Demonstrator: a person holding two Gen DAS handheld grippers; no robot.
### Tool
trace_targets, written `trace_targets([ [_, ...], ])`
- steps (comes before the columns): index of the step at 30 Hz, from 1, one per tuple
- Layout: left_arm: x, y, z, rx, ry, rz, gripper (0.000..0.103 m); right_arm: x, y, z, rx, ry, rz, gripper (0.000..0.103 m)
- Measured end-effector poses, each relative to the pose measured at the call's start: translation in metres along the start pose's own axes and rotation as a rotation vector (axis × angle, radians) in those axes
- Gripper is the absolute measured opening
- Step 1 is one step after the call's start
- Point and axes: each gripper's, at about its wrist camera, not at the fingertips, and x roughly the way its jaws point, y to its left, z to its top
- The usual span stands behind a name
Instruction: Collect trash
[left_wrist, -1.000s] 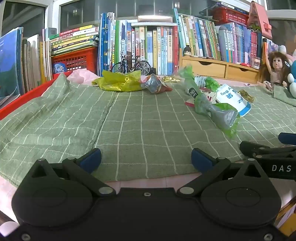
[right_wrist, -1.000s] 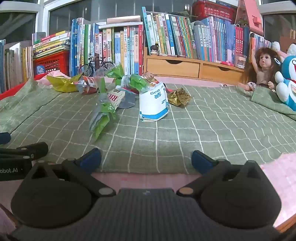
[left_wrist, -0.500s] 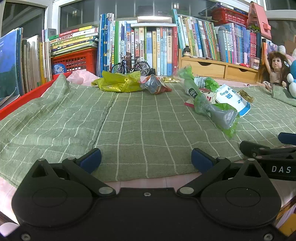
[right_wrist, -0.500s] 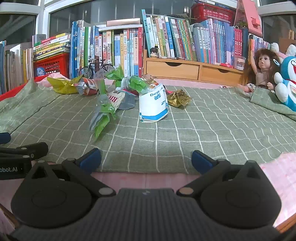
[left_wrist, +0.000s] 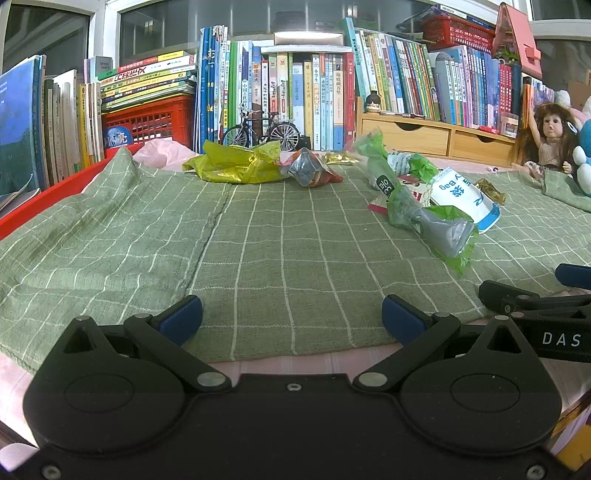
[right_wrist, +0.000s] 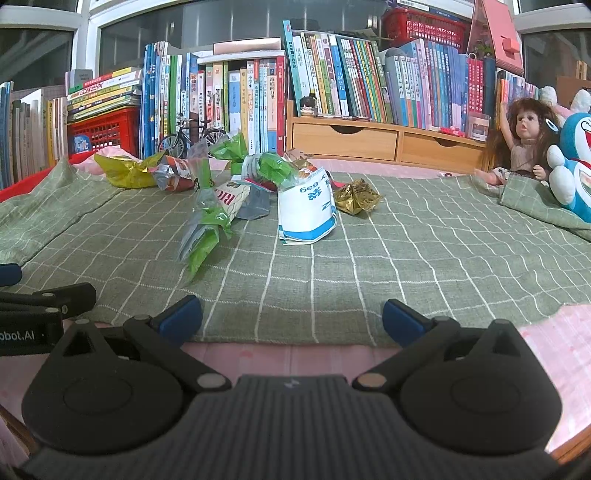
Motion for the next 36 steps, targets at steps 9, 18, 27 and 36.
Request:
trace_targets([
  [9,-0.0006,0.0002,0.0009,0.001,-0.002,0.0,0.103,0.0001,-0.0005,-0.0005,-0.003,0.0,0.004,0.103],
  [18,-0.0014,0.0012,0.0021,0.002,-0.009,-0.001,0.103,-0.0001,-0.0007,-0.0016,-0.003,-0.007,0.005,0.103],
  [27,0.0001,0.0012,0.0019,0.006,-0.005,-0.004,0.103,0.0001,-0.0007,-0.002,-0.003,-0.007,0.005,0.103],
  [36,0.0007,0.0015,0.0021,0.006,-0.01,-0.005,0.103,0.0002,-0.0008,-0.0024,-0.003,-0.008,0.005,0.103],
])
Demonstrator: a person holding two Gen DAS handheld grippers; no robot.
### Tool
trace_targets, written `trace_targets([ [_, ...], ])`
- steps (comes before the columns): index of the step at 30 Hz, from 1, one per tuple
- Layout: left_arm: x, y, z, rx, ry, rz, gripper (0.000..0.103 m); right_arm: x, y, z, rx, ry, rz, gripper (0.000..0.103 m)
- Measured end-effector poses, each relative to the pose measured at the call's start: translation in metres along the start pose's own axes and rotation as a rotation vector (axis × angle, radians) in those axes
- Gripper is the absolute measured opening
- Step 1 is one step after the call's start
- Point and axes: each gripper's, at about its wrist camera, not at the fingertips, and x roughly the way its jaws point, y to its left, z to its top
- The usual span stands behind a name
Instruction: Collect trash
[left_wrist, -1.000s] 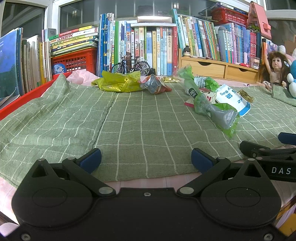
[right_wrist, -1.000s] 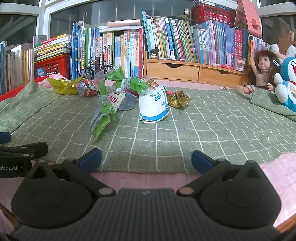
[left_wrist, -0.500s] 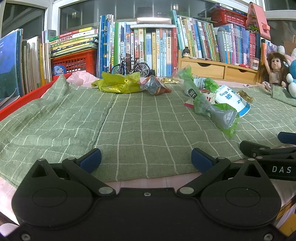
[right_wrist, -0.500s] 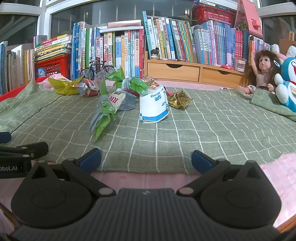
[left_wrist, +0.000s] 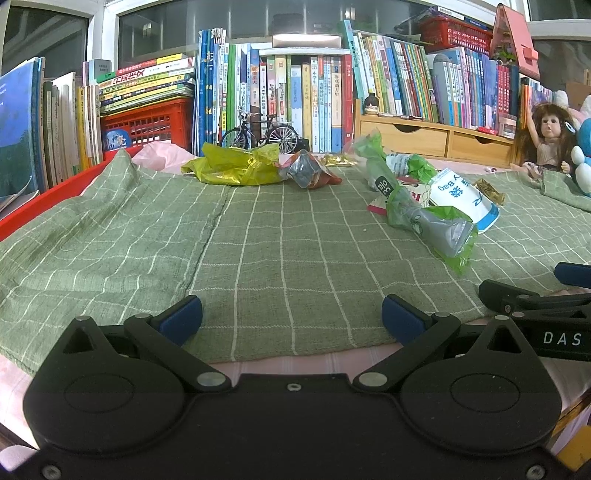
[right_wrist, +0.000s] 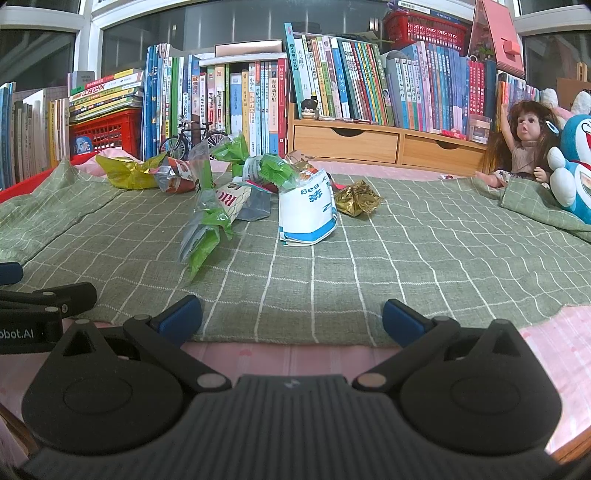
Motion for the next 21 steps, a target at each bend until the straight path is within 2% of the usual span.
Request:
trace_targets([
  [8,0.0,0.0,0.0,0.001,0.002,-0.001,0.103,0.001,0.0,0.0,-0.001,0.006,-0.003,0.103],
  [21,0.005,0.002,0.006,0.019,0.035,-0.019,0.103,0.009,-0.001,0.015,-0.011,0.107,0.011,0.103],
])
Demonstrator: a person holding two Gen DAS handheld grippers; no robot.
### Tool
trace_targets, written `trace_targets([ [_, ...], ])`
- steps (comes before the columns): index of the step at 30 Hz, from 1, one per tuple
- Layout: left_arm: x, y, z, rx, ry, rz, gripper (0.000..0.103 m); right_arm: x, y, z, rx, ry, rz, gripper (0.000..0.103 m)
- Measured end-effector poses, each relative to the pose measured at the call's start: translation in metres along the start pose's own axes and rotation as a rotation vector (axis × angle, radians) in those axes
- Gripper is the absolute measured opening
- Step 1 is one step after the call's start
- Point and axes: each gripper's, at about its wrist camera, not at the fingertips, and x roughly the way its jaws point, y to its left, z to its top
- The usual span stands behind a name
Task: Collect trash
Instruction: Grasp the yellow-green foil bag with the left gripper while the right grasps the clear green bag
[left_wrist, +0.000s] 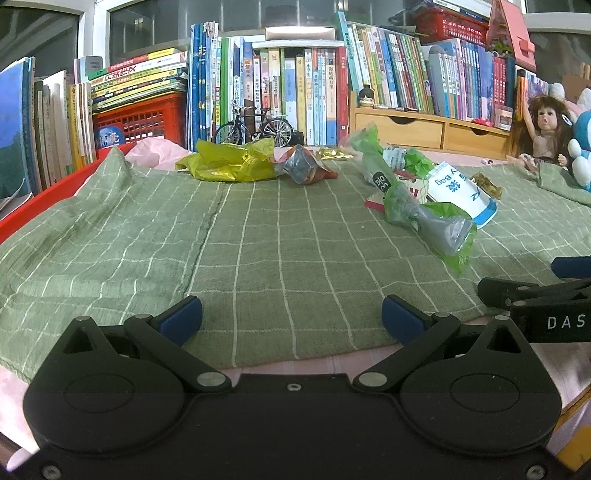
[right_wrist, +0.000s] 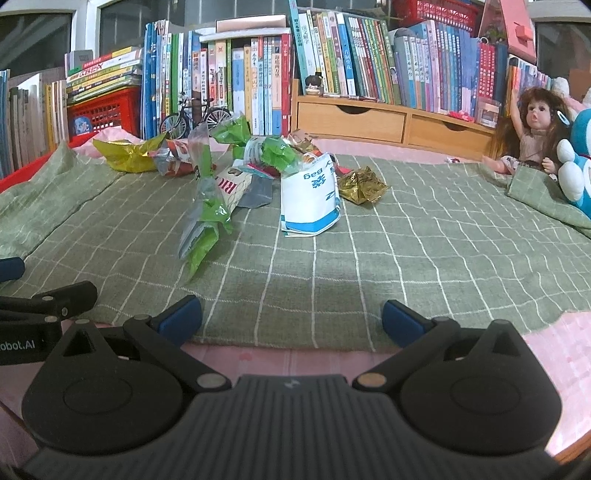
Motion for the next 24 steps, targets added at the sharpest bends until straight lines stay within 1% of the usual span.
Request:
trace_targets([
  [4,0.0,-0.002,0.003,0.044,0.01,-0.004,0.103,0.002,-0.001,0.004,-0.003,0.028,0.006,0.103],
  [6,0.001,-0.001,0.005,0.073,0.011,-0.024,0.103,0.004,-0.001,0.007,-0.012,0.05,0.012,0.103],
  [8,0.004,0.004,0.009,0.085,0.027,-0.059,0.103,0.005,-0.002,0.009,-0.021,0.063,0.025,0.103],
  [11,0.01,0.015,0.018,0.081,0.073,-0.125,0.103,0.006,-0.004,0.009,-0.062,0.057,0.055,0.103],
  [13,0.013,0.026,0.026,0.056,0.1,-0.151,0.103,0.007,-0.005,0.012,-0.063,0.073,0.065,0.103],
  [15,0.015,0.04,0.037,0.019,0.097,-0.171,0.103,0.007,-0.007,0.017,-0.047,0.096,0.081,0.103],
  [17,0.017,0.055,0.049,-0.007,0.057,-0.202,0.103,0.004,-0.011,0.025,-0.013,0.1,0.153,0.103],
  [18,0.02,0.061,0.056,-0.01,0.042,-0.209,0.103,0.002,-0.013,0.029,0.013,0.086,0.214,0.103],
  [19,0.024,0.067,0.065,-0.009,0.036,-0.206,0.103,0.001,-0.015,0.033,0.036,0.075,0.258,0.103],
  [21,0.039,0.076,0.083,-0.001,0.049,-0.179,0.103,0.002,-0.014,0.042,0.066,0.053,0.325,0.103],
  [22,0.048,0.08,0.091,0.002,0.061,-0.161,0.103,0.003,-0.011,0.046,0.061,0.042,0.335,0.103],
  [24,0.068,0.086,0.104,-0.002,0.081,-0.132,0.103,0.009,-0.003,0.053,0.027,0.02,0.324,0.103],
])
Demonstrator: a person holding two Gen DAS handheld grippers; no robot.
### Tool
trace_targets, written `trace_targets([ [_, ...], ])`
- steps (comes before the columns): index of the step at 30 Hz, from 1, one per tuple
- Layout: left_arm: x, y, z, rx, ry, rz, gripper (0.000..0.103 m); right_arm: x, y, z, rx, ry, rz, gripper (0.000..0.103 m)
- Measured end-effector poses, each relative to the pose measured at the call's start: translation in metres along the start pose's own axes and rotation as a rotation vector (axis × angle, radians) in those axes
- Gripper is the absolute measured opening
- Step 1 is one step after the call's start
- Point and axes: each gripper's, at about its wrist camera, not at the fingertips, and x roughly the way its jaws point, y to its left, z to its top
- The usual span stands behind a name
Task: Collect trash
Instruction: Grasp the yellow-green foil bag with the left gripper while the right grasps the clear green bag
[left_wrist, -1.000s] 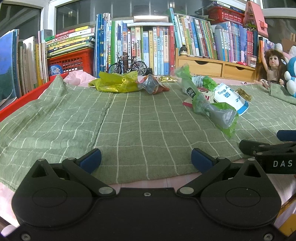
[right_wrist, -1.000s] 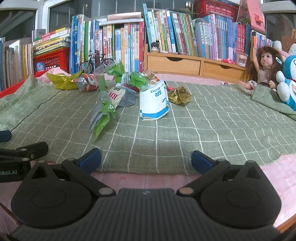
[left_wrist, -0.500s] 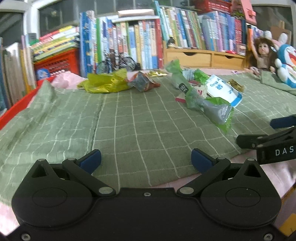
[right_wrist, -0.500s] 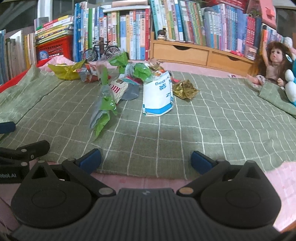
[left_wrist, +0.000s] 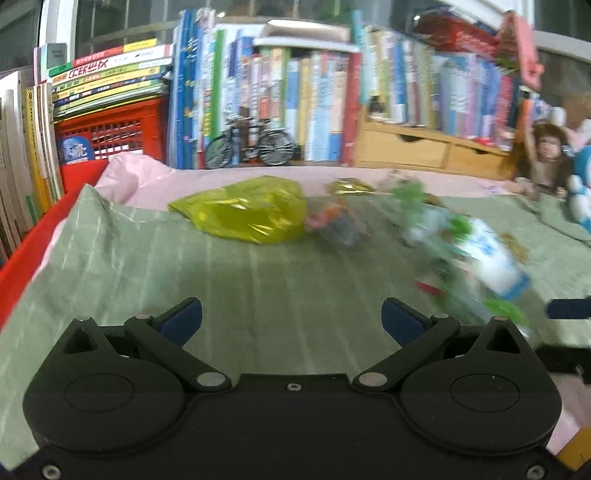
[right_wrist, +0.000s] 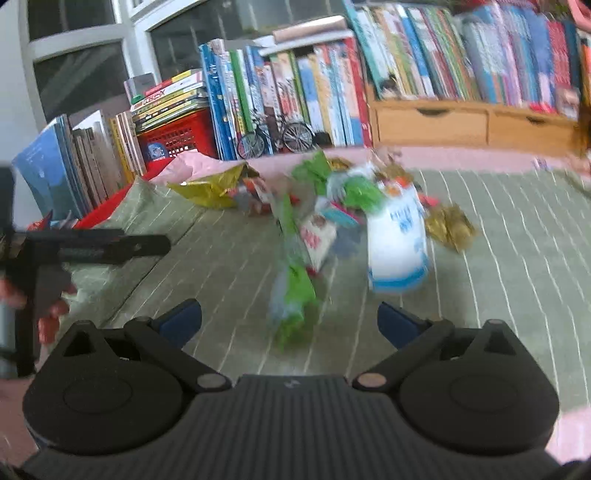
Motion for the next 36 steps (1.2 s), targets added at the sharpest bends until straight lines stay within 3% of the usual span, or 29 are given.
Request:
trace_targets([
  [3,0.03,0.015,0.02,-0.039,0.041,0.029,0.103,0.017,0.007,0.006,-0.04,-0.003,-0.032,0.103],
  [7,0.064,0.04,0.048,-0.147,0.052,0.051,0.103,0.037,0.007,0.008,-0.022,0.018,-0.004,0.103],
  [15,0.114,0.072,0.092,-0.453,0.126,-0.043,0.103,0.05,0.012,0.007,-0.029,0.027,-0.003,0.103],
  [17,0.124,0.066,0.098,-0.45,0.144,-0.037,0.103,0.051,0.012,0.009,-0.019,0.027,0.002,0.103],
  [22,0.15,0.045,0.111,-0.337,0.191,0.147,0.103,0.056,0.017,0.013,-0.035,0.015,-0.038,0.103],
  [31,0.17,0.035,0.105,-0.312,0.204,0.208,0.103,0.058,0.016,0.007,-0.006,0.009,-0.052,0.103],
  [36,0.176,0.032,0.104,-0.3,0.179,0.25,0.102,0.058,0.019,0.01,-0.006,-0.03,-0.094,0.091],
])
